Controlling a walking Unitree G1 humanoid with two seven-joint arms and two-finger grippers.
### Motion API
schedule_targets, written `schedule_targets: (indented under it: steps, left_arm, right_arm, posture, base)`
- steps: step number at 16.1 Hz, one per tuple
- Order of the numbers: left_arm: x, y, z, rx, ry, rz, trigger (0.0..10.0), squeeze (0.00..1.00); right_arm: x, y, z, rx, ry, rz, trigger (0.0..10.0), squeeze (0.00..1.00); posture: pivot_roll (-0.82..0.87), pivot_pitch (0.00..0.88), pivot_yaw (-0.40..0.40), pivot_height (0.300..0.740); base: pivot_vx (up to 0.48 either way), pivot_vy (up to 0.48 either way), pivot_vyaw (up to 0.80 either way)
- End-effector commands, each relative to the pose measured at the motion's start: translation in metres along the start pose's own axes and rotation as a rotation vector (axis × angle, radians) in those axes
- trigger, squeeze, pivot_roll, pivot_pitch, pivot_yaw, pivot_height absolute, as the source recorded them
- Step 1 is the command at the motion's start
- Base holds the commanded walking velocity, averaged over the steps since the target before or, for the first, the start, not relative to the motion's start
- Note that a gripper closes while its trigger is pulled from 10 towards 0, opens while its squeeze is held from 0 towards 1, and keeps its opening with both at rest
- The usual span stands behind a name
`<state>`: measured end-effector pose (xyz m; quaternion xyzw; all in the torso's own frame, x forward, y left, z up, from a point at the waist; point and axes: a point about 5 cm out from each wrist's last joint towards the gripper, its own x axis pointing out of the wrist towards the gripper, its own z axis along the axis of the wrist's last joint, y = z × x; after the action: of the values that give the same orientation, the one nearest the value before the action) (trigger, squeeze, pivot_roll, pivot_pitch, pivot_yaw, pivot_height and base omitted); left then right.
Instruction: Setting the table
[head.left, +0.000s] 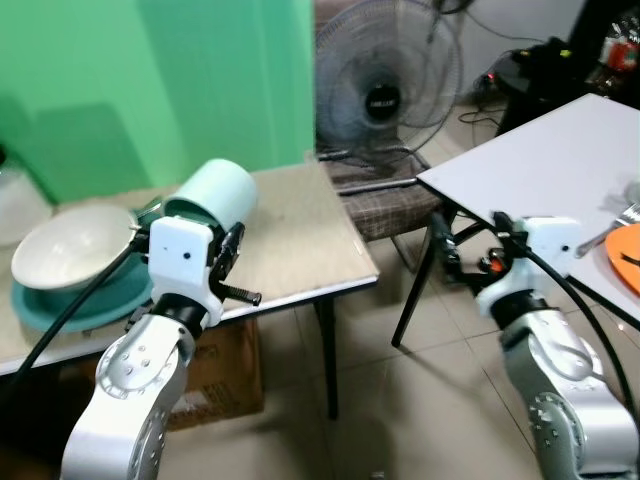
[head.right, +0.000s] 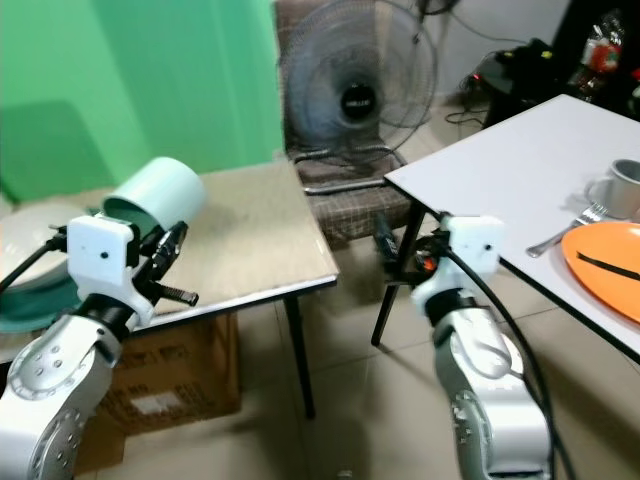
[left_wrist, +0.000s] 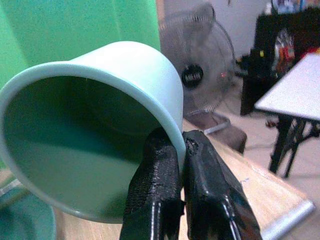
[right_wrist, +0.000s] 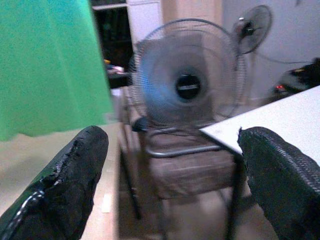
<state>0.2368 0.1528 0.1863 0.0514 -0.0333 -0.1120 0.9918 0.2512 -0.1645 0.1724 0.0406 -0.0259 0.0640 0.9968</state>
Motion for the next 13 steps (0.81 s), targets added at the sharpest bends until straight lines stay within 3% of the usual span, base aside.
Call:
schedule_targets:
  steps: [1,3,7,9,13]
  left_arm:
    - [-0.0006,0.0061,-0.0032,0.025,0.013,0.049,10.0,0.00]
    - [0.0000,0.0049,-0.0071,-0.020,0.021,0.051,10.0,0.00]
    - [0.0044,0.0090,-0.0112,-0.026,0.038,0.125,10.0,0.00]
    - [0.0049,0.0065,-0.0116,-0.029,0.045,0.077,10.0,0.00]
    - [0.0052,0.0063,-0.0128,-0.018,0.044,0.088,10.0,0.00]
  right_arm:
    - [0.0013,0.0085,0.0003,0.004,-0.003,0.045,10.0,0.00]
    - [0.0016,0.0116,-0.0035,0.001,0.032,0.072,10.0,0.00]
    - [0.0028,0.0117,-0.0063,0.013,0.046,0.064,10.0,0.00]
    - [0.0040,0.0095,-0.0058,0.018,0.050,0.054,10.0,0.00]
    - [0.0065,0.0096,-0.0050,0.009,0.044,0.057,10.0,0.00]
  posture:
    - [-0.03,0.000,0.025,0.740]
    - [-0.03,0.000,0.025,0.740]
    - [-0.04,0.000,0.023,0.740]
    - [-0.04,0.000,0.023,0.740]
    - [-0.04,0.000,0.019,0.740]
  base:
    - [0.000,0.000,0.00]
    - [0.000,0.000,0.00]
    - [0.000,0.000,-0.80]
    - [0.000,0.000,-0.80]
    - [0.000,0.000,-0.80]
